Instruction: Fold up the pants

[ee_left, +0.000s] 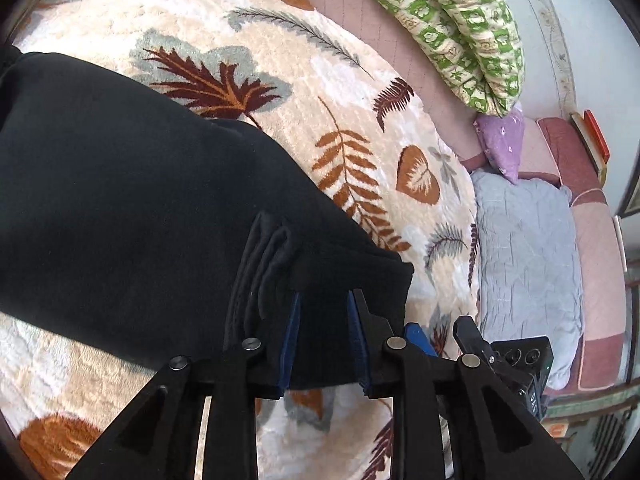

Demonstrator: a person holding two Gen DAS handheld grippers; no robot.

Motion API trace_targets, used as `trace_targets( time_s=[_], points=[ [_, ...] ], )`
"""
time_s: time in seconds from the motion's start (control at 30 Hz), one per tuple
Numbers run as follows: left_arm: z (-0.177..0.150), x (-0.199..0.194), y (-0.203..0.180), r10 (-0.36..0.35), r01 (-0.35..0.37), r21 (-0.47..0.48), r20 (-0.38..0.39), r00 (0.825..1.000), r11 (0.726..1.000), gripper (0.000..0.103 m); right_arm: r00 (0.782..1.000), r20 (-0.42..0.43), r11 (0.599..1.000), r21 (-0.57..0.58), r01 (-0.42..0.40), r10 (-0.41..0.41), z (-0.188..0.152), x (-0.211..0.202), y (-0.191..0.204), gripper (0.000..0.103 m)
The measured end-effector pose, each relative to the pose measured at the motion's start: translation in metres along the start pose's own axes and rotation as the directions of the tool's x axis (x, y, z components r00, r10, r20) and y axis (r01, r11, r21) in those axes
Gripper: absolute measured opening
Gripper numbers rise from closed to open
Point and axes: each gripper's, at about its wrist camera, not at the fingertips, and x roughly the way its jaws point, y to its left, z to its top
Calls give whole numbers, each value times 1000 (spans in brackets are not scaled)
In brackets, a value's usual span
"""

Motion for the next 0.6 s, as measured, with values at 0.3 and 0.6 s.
trace_targets(
  time_s=[0.3,0.6],
  points=[
    [0,12,21,3,-7,-68,-56,998,998,18,985,-19,984,-35,173,-173,-15,7,-18,28],
    [18,-116,70,25,-12,-111,117,993,994,41,985,-30,961,-226,161,-172,-39,9,68,64]
  ],
)
